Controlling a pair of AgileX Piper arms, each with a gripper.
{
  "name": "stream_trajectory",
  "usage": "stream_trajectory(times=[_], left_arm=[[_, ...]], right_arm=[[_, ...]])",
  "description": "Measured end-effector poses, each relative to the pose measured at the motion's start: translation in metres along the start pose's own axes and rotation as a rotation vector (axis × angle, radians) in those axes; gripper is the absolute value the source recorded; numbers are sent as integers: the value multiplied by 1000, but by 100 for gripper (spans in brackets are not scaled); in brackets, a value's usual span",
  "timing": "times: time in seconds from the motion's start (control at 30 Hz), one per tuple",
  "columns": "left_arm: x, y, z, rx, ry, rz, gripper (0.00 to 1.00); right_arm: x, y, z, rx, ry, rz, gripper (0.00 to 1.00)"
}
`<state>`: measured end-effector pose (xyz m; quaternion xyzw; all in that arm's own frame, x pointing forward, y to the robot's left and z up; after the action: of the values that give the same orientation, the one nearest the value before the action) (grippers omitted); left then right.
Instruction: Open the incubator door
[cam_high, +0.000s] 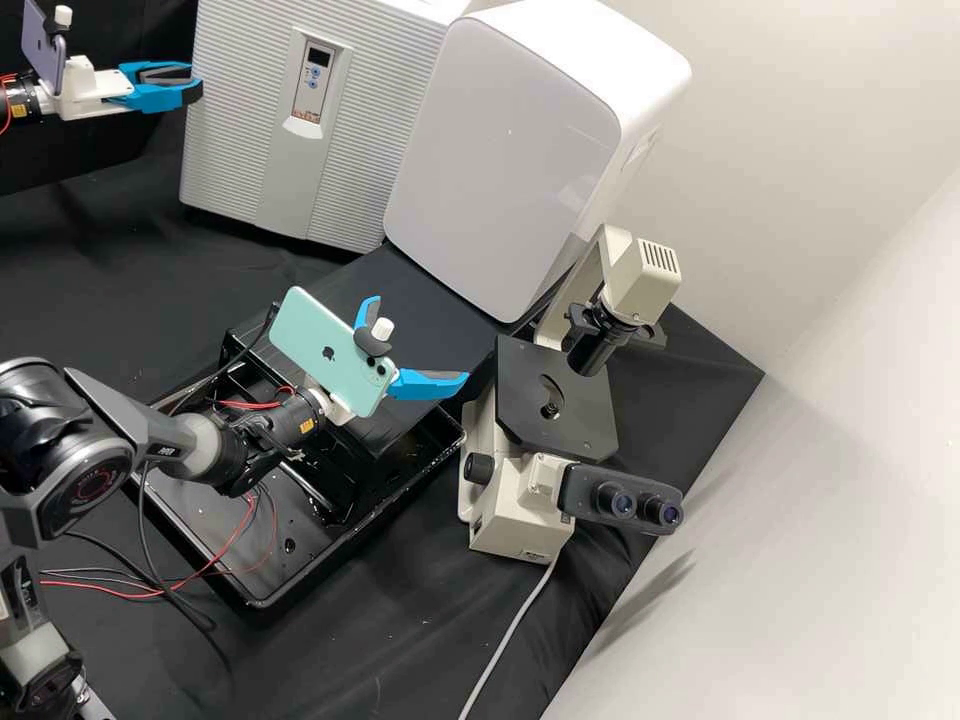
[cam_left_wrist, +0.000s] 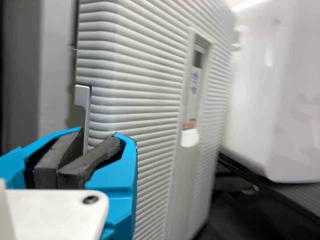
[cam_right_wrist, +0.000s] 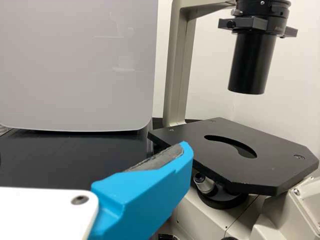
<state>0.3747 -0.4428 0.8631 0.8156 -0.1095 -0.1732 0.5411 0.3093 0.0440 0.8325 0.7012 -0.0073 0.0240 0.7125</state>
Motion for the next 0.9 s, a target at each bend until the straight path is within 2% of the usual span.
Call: stream_trajectory(times=[0.2,0.4,0.63,0.77,0.9], left_arm=[[-27,4,35,67,-100,-65,0],[-45,15,67,107,-219,-29,0],[-62,14,84,111,-233,-36,0],[-68,10,85,92,-218,-33,0],[-70,9,79,88,-154,12,0]], right_arm=[[0,0,0,0,0,0,100],[0,0,0,0,0,0,100],[0,0,0,0,0,0,100],[0,0,0,0,0,0,100],[0,0,0,0,0,0,100]])
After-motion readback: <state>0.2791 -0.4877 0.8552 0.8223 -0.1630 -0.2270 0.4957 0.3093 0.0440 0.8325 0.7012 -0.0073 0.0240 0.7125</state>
